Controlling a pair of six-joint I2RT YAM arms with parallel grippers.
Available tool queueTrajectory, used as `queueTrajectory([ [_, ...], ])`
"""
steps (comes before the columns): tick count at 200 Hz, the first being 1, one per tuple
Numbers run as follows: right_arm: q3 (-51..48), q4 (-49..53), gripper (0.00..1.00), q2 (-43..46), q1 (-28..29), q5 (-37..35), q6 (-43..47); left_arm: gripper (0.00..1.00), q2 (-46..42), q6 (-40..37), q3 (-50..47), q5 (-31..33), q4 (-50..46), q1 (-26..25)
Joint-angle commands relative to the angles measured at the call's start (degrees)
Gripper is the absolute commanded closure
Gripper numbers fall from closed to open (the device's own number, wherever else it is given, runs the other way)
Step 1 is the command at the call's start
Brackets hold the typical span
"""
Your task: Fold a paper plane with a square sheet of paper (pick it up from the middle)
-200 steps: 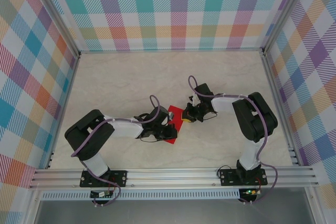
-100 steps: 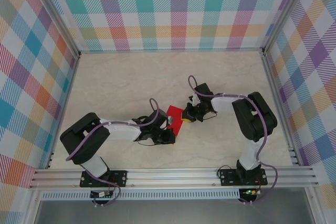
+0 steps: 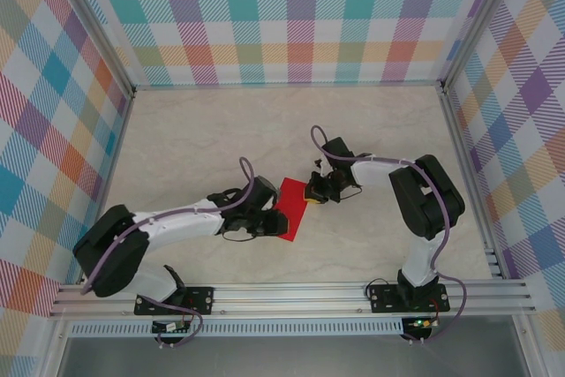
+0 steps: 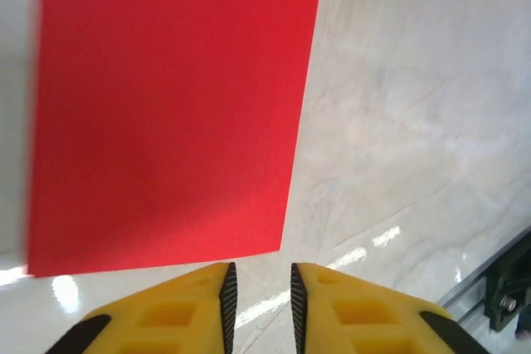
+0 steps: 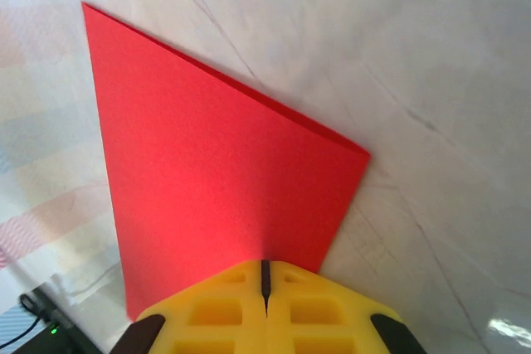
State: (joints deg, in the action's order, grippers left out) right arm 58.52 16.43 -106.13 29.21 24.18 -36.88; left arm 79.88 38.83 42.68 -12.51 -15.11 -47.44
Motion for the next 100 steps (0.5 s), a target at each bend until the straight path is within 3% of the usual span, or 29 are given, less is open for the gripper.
queueTrajectory([
  [1, 4.5, 5.6, 0.98, 1.2, 1.7, -6.4, 2.2, 0.69, -5.7, -0.8, 1.3, 8.7, -9.7, 5.3],
  [17, 6.1, 7.9, 0.95, 2.2, 3.2, -9.3, 1.6, 0.61, -8.6, -0.4, 0.3, 10.7, -12.9, 9.5],
  [49, 6.2, 11.0, 0.81, 3.7, 5.7, -15.8, -1.8, 0.51, -11.7, 1.6, -3.7, 7.9, -12.8, 16.4],
  [76, 7.0, 12.1, 0.79, 1.8, 6.8, -17.7, -3.4, 0.41, -12.3, 4.4, -6.6, 2.8, -8.1, 18.1],
  [100, 8.7, 13.0, 0.78, -0.4, 7.3, -17.8, -3.2, 0.38, -11.4, 7.2, -8.8, -3.2, -2.3, 18.1],
])
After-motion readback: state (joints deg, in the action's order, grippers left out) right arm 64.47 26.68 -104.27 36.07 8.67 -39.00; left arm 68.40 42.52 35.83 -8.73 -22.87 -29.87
